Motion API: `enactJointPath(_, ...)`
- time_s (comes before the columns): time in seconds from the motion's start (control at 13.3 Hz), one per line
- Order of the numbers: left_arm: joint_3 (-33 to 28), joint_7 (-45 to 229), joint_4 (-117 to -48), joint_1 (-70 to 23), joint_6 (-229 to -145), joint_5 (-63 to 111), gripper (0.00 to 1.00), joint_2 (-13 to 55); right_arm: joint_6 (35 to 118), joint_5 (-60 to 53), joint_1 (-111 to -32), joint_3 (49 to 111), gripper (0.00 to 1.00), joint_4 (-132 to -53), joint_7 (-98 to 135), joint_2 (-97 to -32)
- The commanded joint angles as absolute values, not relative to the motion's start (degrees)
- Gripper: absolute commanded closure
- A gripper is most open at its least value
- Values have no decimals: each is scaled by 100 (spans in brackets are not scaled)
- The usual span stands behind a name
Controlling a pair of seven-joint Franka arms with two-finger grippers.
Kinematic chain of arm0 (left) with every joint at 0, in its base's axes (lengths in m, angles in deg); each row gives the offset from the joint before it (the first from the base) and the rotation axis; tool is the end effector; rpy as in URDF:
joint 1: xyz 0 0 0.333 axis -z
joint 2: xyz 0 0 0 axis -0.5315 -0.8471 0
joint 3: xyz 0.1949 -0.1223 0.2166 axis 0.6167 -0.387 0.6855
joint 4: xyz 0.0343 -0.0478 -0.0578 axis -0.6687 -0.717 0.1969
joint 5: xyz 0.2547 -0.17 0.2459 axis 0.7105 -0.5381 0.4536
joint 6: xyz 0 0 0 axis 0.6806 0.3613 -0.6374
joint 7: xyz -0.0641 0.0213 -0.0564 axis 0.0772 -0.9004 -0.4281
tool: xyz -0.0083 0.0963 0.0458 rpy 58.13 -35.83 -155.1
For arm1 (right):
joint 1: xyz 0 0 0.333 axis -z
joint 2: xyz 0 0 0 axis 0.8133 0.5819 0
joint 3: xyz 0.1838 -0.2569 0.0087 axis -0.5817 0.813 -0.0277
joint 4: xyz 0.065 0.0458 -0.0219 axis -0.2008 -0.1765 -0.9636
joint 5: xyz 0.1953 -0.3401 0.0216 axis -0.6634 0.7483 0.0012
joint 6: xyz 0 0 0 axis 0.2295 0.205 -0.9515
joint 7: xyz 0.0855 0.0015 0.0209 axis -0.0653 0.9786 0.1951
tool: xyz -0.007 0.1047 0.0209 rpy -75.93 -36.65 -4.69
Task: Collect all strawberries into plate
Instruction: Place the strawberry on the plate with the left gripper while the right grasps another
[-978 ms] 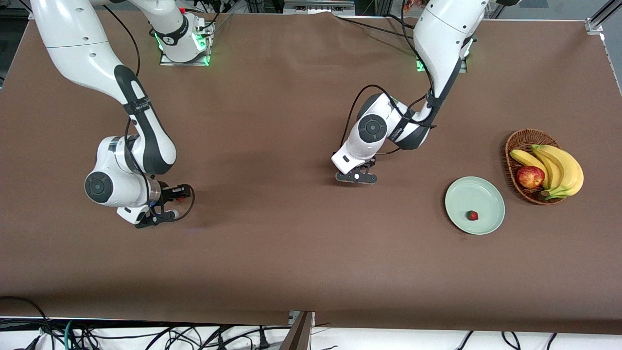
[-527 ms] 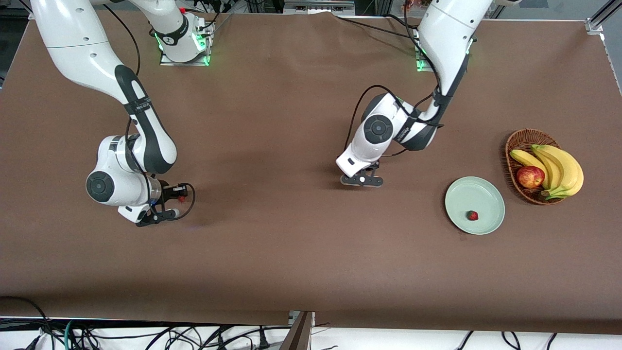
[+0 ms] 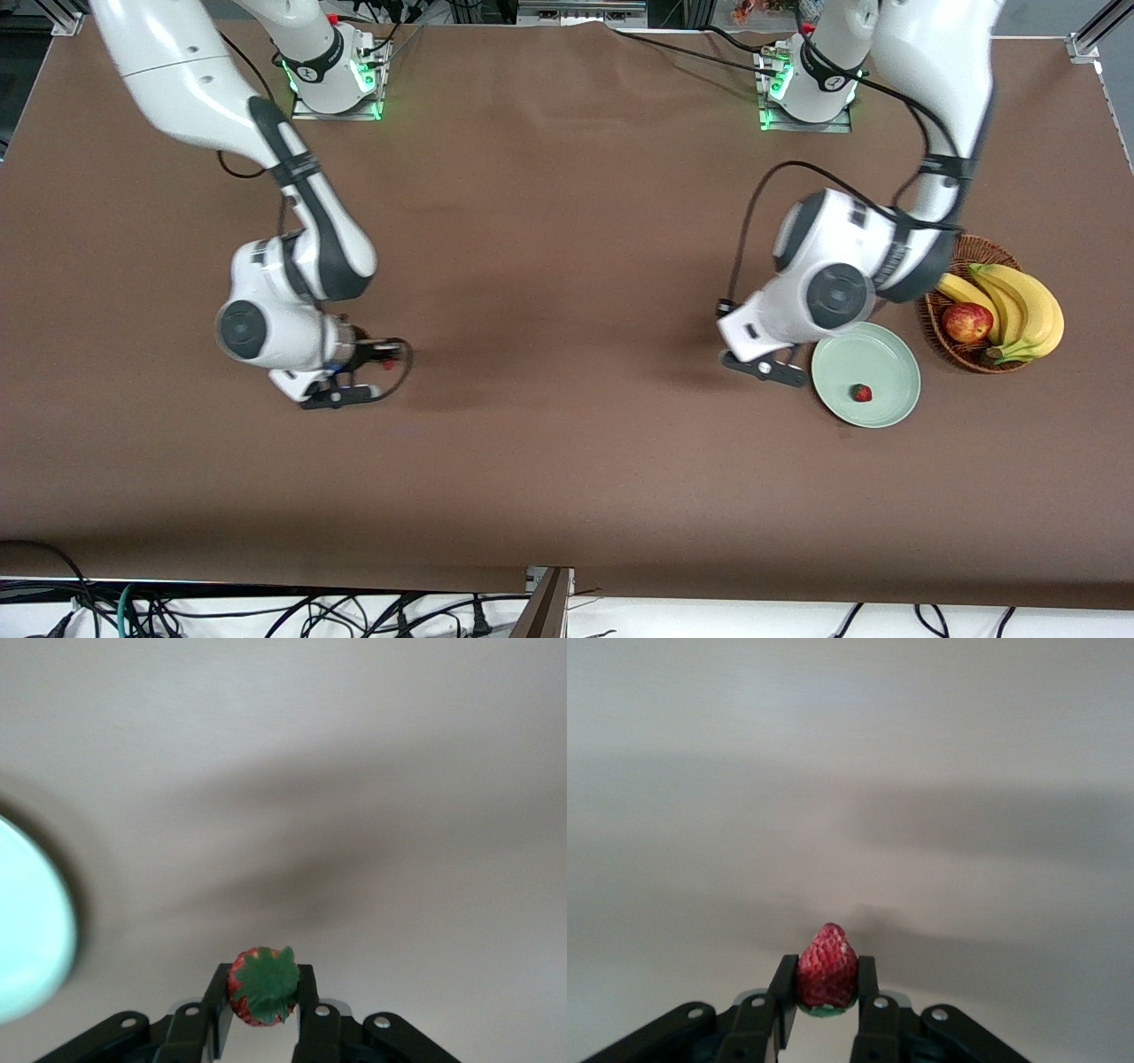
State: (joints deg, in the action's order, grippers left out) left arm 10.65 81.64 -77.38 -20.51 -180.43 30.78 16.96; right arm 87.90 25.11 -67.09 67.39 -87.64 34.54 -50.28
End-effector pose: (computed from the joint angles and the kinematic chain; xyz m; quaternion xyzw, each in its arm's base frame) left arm 0.6278 -0.1839 0.2973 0.9787 -0.1653 -0.1187 0.0258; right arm 0.6412 0.2263 0.2245 -0.9944 -0.0184 0.0655 0.0805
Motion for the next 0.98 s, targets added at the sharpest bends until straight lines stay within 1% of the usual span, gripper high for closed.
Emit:
enactJointPath(0.0,980,6580,-7636,-2760,-17976,3158,97,1536,8788,2446,-7671,6781,80,-8162,5265,-4738)
enactJointPath(0.23,971,5540,-7628,-3253,-18037,3717,95,1255,9033,2446,-8419,6781,79,-7547,6779,-4334)
enactJointPath(0.38,971,5319,-7636,-3369,-18090,3887,81,1140,9506,2446,-8736,6781,75,-7370,7491,-4088)
enactJointPath(0.45,971,5327,-7628,-3369,-18090,3878,56,1122,9857,2446,-8912,6781,73,-7317,7826,-3973)
enactJointPath(0.53,971,5318,-7627,-3369,-18082,3843,1,1131,10183,2446,-9026,6781,67,-7221,8212,-3816)
enactJointPath(0.6,963,5370,-7610,-3378,-18047,3800,0,1174,10438,2446,-9149,6781,60,-7055,8642,-3640)
enactJointPath(0.68,954,5414,-7505,-3317,-18012,3817,0,1183,10563,2455,-9290,6798,39,-6896,9012,-3490)
enactJointPath(0.83,910,5432,-7373,-3290,-17775,3791,0,1201,10826,2455,-9344,6798,26,-6860,9348,-3419)
enactJointPath(0.9,875,5458,-7303,-3281,-17661,3756,0,1201,10854,2455,-9344,6798,23,-6851,9428,-3427)
